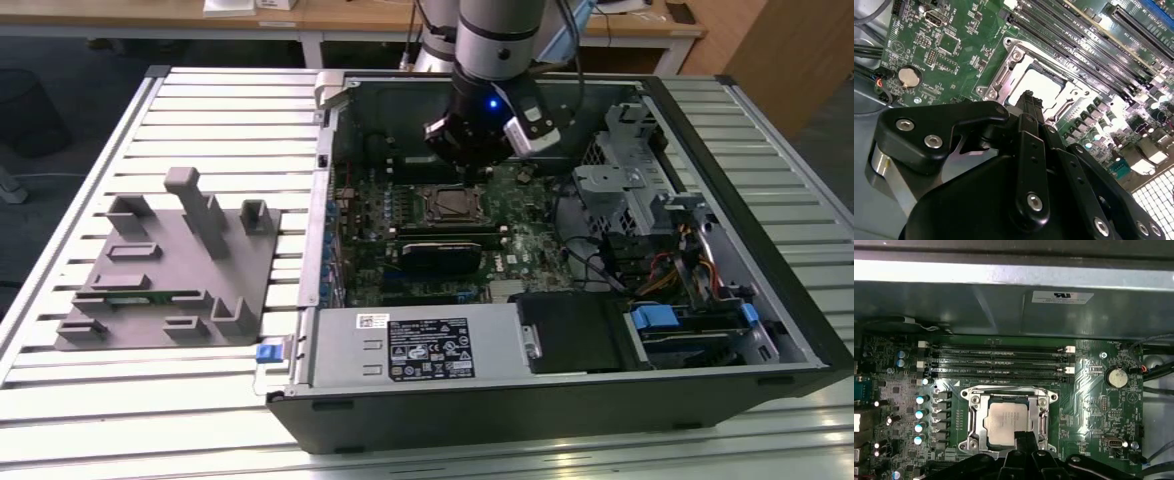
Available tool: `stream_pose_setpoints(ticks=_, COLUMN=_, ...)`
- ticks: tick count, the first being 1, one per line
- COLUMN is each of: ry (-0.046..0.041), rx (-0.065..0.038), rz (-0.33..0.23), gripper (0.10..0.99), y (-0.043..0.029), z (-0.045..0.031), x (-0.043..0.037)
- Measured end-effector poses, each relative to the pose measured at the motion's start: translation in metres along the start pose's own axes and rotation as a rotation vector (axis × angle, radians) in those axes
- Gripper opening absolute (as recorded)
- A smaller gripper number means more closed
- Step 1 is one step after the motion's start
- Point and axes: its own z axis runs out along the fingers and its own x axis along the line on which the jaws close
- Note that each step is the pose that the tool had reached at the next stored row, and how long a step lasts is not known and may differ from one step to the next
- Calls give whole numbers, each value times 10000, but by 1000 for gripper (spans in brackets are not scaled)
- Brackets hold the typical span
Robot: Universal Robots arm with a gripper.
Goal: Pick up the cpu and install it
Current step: 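Install the second cpu locking lever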
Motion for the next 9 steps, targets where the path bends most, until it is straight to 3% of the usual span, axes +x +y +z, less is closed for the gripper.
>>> stream_pose_setpoints(ticks=5, ry=0, rx=-2, rz=-1, gripper=106, y=6, z=-120, x=0)
stream_pose_setpoints(ticks=9, ry=0, rx=-3, rz=-1, gripper=106, y=-17, z=-134, x=0)
